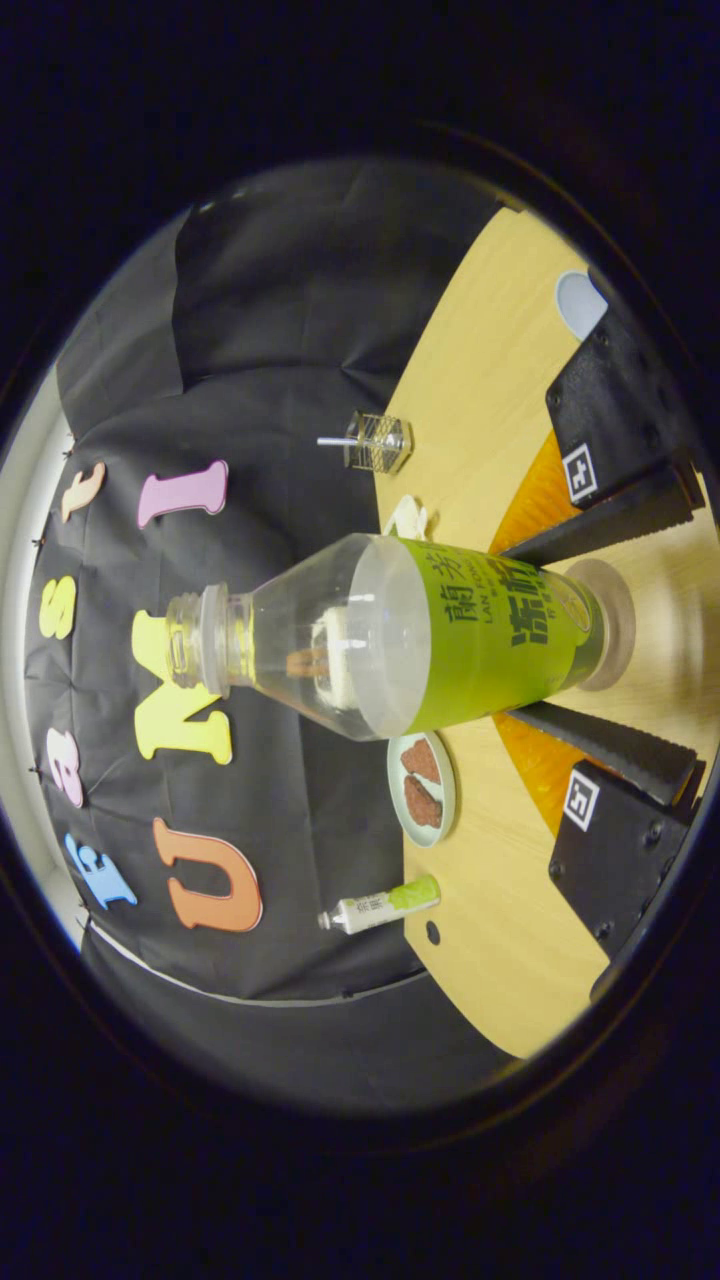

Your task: Take the bottle from table, then pour the juice into the cup, finally place the bottle on the coaster

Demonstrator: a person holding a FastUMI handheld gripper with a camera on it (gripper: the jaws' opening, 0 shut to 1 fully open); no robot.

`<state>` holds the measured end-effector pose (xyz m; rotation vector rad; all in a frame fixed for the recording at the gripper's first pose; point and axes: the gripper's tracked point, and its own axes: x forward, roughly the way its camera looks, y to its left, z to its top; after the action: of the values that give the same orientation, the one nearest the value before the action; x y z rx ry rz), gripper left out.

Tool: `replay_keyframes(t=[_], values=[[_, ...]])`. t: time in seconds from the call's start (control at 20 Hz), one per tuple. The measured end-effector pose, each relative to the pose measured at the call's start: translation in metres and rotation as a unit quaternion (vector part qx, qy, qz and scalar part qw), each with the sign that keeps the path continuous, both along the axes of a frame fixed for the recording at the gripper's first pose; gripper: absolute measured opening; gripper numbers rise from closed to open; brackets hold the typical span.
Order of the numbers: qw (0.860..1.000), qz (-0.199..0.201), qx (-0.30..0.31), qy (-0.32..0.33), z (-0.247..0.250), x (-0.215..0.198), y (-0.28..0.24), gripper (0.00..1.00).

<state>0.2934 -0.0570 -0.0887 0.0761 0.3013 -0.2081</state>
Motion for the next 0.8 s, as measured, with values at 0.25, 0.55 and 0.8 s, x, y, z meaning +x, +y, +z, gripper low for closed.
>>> replay_keyframes(t=[0.25,0.55,0.8], values=[[1.000,0.008,-0.006,0.026,-0.020,0.010,0.001,0.83],[0.999,0.005,-0.020,0.040,-0.031,0.013,-0.002,0.83],[0.999,0.010,-0.013,0.036,-0.029,0.011,-0.002,0.84]])
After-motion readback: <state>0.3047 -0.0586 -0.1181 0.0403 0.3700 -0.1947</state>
